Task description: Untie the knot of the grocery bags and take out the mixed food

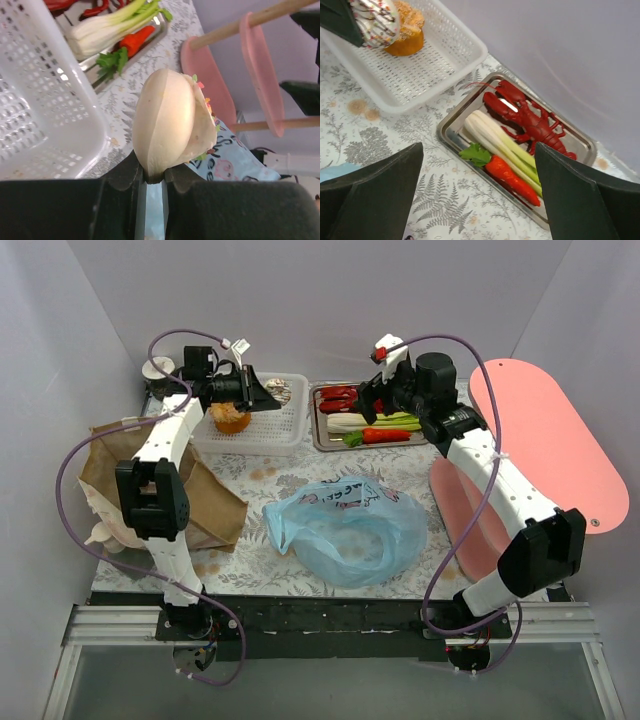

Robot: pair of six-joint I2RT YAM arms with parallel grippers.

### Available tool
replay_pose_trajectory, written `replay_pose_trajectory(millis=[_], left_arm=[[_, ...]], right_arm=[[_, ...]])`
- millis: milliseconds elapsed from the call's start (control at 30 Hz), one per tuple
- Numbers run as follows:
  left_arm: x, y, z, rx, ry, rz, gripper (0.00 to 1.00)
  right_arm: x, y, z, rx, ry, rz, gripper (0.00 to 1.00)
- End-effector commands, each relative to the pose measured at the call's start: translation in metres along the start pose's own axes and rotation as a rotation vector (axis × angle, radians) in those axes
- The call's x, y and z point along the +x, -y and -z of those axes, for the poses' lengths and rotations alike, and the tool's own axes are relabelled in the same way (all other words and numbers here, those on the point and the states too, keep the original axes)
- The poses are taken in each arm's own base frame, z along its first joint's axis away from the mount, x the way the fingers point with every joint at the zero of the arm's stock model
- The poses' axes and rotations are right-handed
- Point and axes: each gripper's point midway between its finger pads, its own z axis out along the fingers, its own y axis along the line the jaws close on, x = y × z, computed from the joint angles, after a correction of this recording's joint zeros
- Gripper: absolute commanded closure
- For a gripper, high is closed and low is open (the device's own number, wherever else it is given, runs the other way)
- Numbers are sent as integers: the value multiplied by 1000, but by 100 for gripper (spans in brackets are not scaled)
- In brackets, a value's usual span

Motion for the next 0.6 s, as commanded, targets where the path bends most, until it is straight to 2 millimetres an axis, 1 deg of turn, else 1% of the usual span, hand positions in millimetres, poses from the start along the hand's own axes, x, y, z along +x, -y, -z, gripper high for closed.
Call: replay_pose_trajectory(millis=[0,33,67,100,133,167,200,233,267,333,367,433,467,567], left_arm=[[-20,-28,-12,-132,38,-52,100],[-27,-44,-12,-204,59,-72,96],[-34,-57,-14,-275,82,-79,91],[-42,-67,-15,-325,109,-92,93],[-44,-89,-19,-399,123,-84,95],[-47,-97,-22,-419,128,-86,97],[-58,-98,-22,-426,148,-101,99],[-53,-114,-30,-446,130,-88,100],[-56,-121,-31,-472,136,-102,100],[-59,-125,-39,-460,132,-116,100],[-52,-131,-47,-439,110,-107,100],[-49,-135,-53,-423,101,-94,100],[-43,-140,-58,-418,87,-76,100],[-30,-142,-67,-384,62,-35,100]], right_arm=[[6,-28,-7,-120,24,-105,2],[10,-39,-7,-178,25,-95,3],[12,-42,-7,-200,27,-73,3],[16,-44,-10,-216,17,-72,3],[17,-44,-12,-218,14,-74,3],[17,-43,-14,-218,7,-76,3],[23,-42,-20,-218,-12,-82,3],[22,-38,-23,-209,-14,-87,3],[14,-37,-24,-210,-1,-84,3],[12,-39,-28,-247,20,-78,4],[9,-38,-28,-254,31,-71,4],[13,-38,-34,-266,19,-75,4],[13,-38,-36,-271,14,-79,4],[18,-38,-45,-295,-14,-113,5]])
